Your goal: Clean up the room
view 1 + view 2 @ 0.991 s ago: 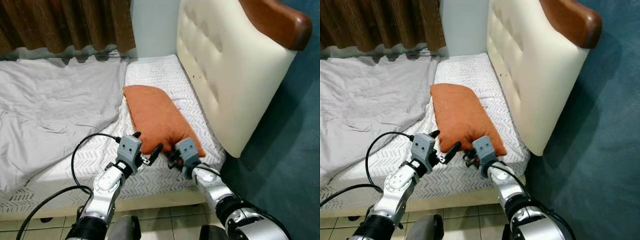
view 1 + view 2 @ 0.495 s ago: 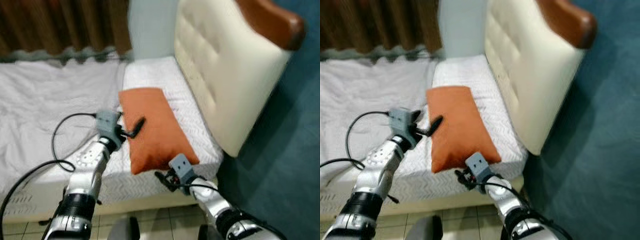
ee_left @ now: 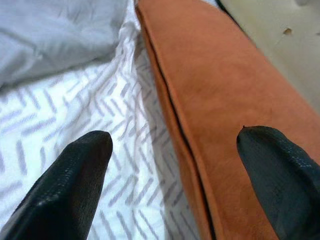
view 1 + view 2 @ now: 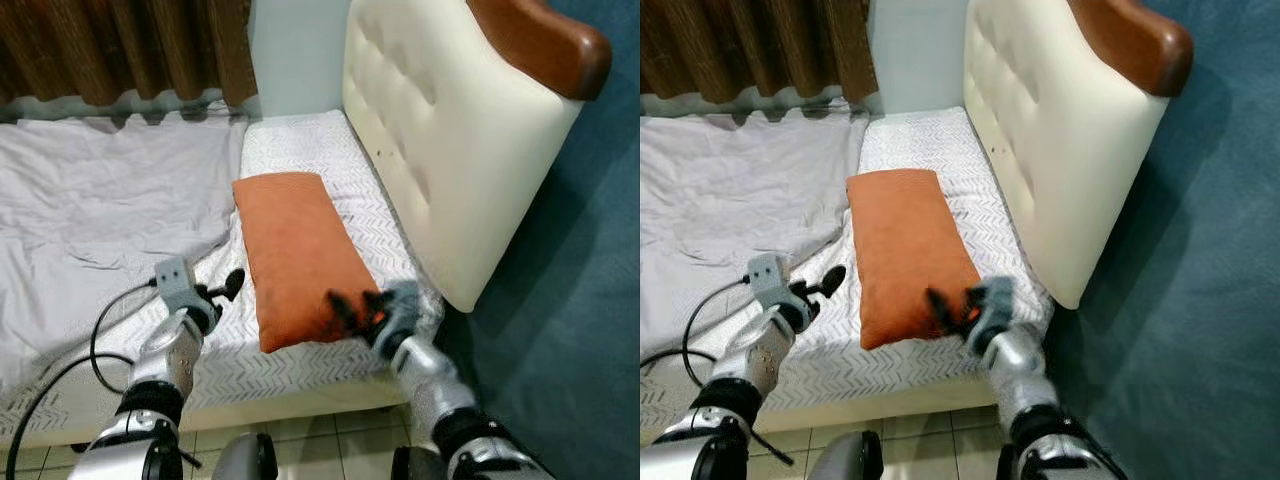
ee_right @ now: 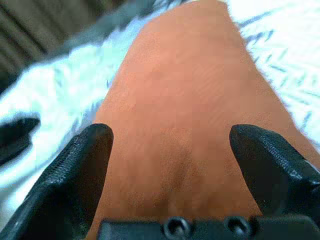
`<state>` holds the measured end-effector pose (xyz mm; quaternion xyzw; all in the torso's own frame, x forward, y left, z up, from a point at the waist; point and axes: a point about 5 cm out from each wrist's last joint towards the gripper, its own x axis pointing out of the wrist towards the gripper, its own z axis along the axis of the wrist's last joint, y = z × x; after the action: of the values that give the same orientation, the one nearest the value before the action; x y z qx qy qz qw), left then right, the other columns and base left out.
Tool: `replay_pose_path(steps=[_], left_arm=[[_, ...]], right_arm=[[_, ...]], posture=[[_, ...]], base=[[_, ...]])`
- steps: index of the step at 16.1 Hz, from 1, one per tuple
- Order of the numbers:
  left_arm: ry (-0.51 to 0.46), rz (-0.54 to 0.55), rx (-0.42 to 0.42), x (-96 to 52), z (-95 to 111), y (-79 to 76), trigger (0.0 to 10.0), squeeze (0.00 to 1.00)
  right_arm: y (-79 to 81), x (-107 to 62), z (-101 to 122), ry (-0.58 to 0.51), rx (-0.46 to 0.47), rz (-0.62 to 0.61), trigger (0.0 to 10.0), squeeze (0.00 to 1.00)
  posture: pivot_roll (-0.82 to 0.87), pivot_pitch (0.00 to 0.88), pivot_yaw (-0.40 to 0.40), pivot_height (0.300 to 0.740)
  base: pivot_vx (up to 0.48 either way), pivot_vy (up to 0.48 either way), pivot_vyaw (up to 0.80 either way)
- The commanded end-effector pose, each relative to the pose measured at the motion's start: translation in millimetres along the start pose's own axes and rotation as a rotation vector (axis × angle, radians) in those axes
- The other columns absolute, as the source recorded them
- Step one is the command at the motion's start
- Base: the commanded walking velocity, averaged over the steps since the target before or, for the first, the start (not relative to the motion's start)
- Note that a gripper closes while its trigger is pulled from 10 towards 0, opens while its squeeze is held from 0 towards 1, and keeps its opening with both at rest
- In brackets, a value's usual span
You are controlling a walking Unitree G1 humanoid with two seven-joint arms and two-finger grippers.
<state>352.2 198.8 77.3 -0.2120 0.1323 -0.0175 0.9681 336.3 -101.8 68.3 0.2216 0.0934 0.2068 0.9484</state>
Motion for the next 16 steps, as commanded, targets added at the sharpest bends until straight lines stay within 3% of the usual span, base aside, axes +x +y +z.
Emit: replay_pose_path(steps=[1, 2, 4, 7, 10, 12, 16], left_arm=[[-0.015, -0.018, -0.031, 2.6, 5.2, -2.5, 10.0, 0.0], [-0.018, -0.073, -0.057, 1.9, 4.6, -3.6, 10.0, 0.0], [0.005, -0.093, -0.077, 0.8, 0.9, -1.9, 10.0, 0.0], [0.037, -0.094, -0.084, 0.5, -2.7, 0.4, 10.0, 0.0], [0.058, -0.14, -0.026, 0.2, -0.9, -0.7, 10.0, 0.0], [0.078, -0.175, 0.006, -0.8, 0.2, 0.9, 10.0, 0.0], [0.108, -0.289, 0.002, 8.8, -4.7, -31.1, 10.0, 0.0]], right_arm=[[-8.3, -5.7, 2.5, -0.021, 0.062, -0.018, 10.0, 1.0], [-25.3, -13.3, 11.9, -0.061, 0.135, -0.064, 10.0, 0.0], [-37.7, -17.6, 15.6, -0.063, 0.17, -0.106, 10.0, 0.0], [-39.9, -11.5, 15.1, -0.019, 0.176, -0.14, 10.0, 0.0], [-38.7, -5.9, 14.5, 0.002, 0.207, -0.18, 10.0, 0.0], [-37.2, -4.6, 9.7, 0.022, 0.176, -0.212, 10.0, 0.0], [-33.7, 0.9, 12.5, 0.031, 0.086, -0.252, 10.0, 0.0]], posture=[[-0.02, 0.043, 0.005, 0.615], [-0.02, 0.048, 0.01, 0.615], [-0.01, 0.062, 0.017, 0.615], [0.01, 0.095, 0.031, 0.615], [0.07, 0.155, 0.045, 0.615], [0.11, 0.223, 0.056, 0.615], [0.08, 0.293, 0.063, 0.615]], base=[[0.0, 0.0, 0.0], [0.0, 0.0, 0.0], [0.0, 0.0, 0.0], [0.0, 0.0, 0.0], [0.0, 0.0, 0.0], [0.0, 0.0, 0.0], [0.0, 0.0, 0.0]])
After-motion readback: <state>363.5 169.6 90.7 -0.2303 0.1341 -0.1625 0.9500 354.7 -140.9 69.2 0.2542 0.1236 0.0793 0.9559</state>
